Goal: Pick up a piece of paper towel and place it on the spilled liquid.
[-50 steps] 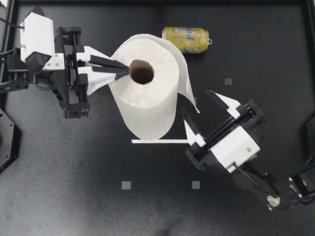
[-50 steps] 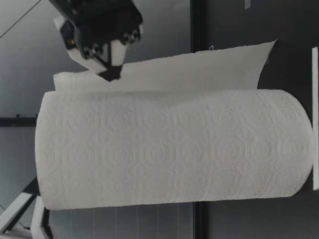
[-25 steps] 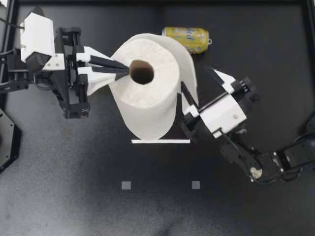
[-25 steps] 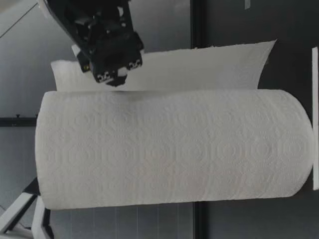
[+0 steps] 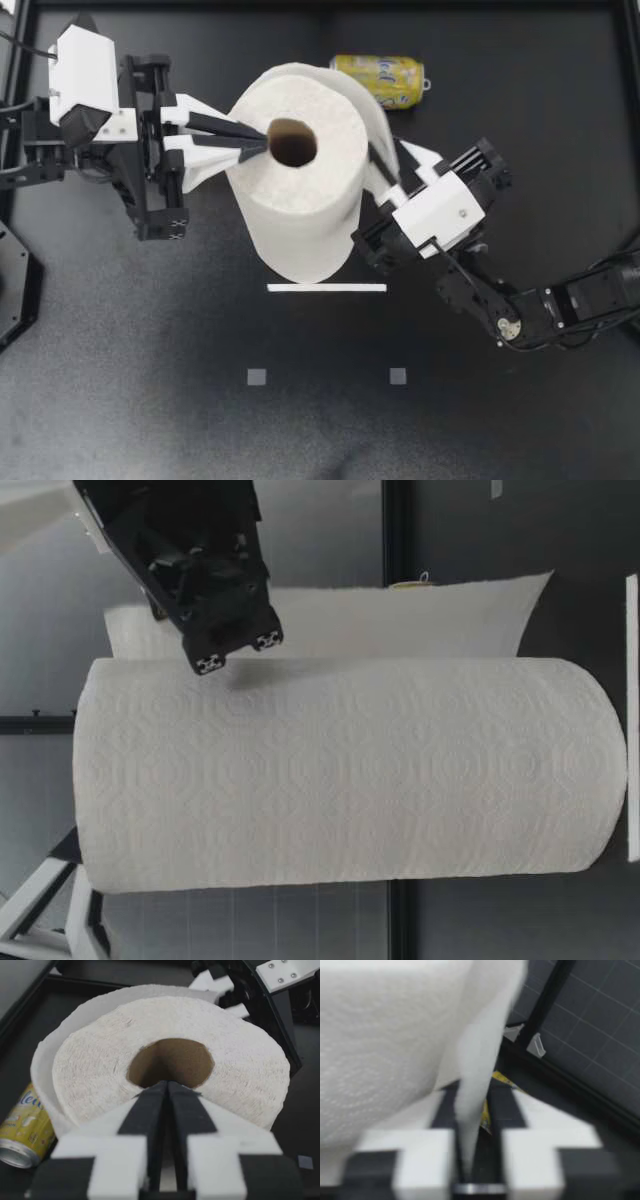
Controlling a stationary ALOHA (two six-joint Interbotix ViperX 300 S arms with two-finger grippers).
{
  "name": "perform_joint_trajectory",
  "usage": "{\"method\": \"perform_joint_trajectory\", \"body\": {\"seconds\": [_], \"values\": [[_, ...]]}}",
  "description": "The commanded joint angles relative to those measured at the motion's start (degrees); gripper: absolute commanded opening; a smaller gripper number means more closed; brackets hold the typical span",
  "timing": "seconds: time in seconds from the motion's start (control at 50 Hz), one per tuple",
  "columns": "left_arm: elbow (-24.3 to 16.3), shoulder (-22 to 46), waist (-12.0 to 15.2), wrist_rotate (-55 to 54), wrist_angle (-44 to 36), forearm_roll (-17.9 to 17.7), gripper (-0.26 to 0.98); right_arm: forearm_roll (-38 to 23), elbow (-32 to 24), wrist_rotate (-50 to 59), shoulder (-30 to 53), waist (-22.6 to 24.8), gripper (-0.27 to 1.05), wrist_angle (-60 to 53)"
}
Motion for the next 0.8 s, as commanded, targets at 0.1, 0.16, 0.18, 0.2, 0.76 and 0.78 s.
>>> {"method": "perform_joint_trajectory", "body": {"seconds": [0.1, 0.16, 0.18, 0.2, 0.76, 0.78], "values": [[0.53, 1.23, 0.18, -0.18, 0.88, -0.18, 0.13, 0.97, -0.88, 0.0, -1.85, -0.09, -0.08, -0.18], [0.44, 1.41, 0.18, -0.26, 1.49, -0.18, 0.13, 1.67, -0.44, 0.09, -2.11, 0.26, -0.1, -0.35], [0.35, 1.49, 0.18, -0.26, 2.11, -0.18, 0.13, 1.93, -0.26, 0.18, -2.11, 0.35, -0.1, -0.35], [0.35, 1.58, 0.18, -0.26, 2.37, -0.18, 0.13, 2.37, -0.18, 0.18, -2.2, 0.35, -0.1, -0.35], [0.62, 3.16, 0.97, -0.26, 5.63, -1.67, 0.13, 13.62, 5.19, 2.11, -3.69, 1.58, -0.1, 0.88], [0.62, 3.25, 0.97, -0.18, 5.54, -1.67, 0.13, 13.97, 5.8, 2.64, -3.78, 1.58, -0.1, 0.97]]}}
